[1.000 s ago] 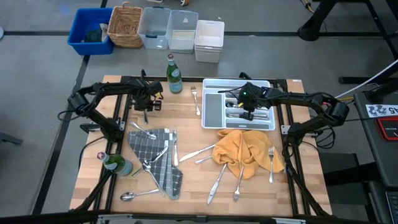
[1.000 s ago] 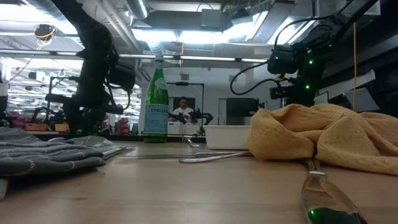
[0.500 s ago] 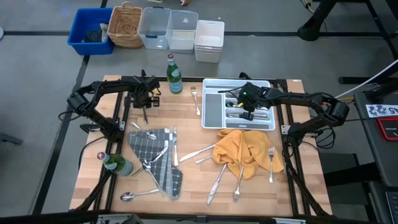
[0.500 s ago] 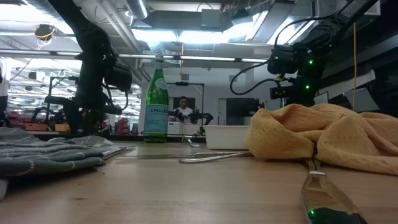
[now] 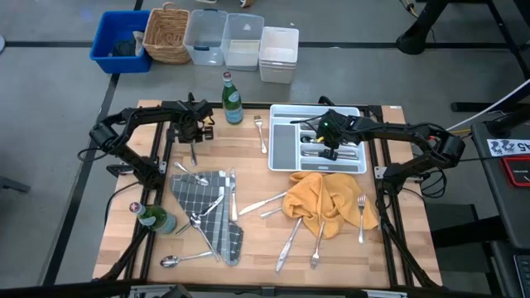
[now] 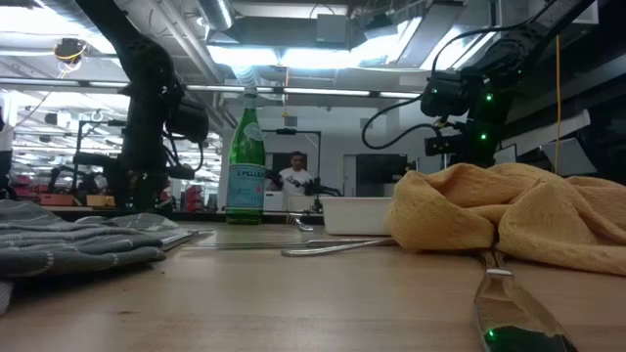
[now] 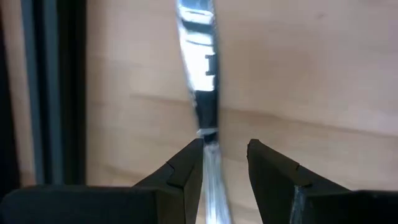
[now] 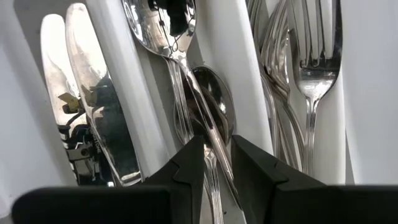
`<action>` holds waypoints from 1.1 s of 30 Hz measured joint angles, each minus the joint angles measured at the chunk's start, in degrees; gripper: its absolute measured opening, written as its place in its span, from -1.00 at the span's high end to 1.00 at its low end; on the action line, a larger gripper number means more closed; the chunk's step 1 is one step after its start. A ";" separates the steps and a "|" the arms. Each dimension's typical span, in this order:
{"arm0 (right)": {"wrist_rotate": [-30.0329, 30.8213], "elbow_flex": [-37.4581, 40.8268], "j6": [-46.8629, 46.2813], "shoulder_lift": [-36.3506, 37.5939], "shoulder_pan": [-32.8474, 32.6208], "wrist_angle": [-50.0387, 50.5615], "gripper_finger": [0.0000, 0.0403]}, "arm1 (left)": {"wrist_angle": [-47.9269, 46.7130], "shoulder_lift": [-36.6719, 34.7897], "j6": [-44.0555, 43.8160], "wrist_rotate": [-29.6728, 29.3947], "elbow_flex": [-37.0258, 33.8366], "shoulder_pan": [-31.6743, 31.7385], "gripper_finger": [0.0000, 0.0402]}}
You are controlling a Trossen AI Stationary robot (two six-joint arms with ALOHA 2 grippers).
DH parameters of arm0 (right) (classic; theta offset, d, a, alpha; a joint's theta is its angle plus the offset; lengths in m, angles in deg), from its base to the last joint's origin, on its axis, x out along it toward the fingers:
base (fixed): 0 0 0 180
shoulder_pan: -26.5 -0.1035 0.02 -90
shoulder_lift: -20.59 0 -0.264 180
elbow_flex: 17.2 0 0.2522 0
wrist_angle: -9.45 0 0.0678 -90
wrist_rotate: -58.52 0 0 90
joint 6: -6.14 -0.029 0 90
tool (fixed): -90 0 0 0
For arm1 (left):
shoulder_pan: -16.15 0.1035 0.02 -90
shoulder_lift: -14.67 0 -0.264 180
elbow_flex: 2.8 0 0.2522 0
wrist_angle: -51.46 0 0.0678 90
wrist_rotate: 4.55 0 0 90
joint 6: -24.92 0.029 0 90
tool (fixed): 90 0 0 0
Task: Sort silverware
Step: Put the silver knife into the cutlery tray
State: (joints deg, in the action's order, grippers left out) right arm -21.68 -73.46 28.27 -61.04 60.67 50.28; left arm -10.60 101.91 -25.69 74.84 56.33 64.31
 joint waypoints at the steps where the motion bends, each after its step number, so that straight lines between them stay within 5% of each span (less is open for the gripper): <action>1: 0.00 0.00 0.00 0.01 0.00 0.00 0.59 | -0.44 0.00 0.00 0.00 0.00 0.00 0.43; 17: -0.10 0.00 0.00 0.01 -0.02 0.00 0.59 | 3.50 -0.27 -1.98 0.01 -5.67 -0.02 0.45; 33: -0.07 -0.02 0.00 -0.01 -0.02 0.00 0.59 | 6.34 -0.31 -0.59 0.36 -6.86 -0.17 0.92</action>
State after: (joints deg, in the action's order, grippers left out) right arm -21.74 -73.48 28.27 -61.05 60.65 50.28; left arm -4.26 101.60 -26.28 75.20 49.47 64.13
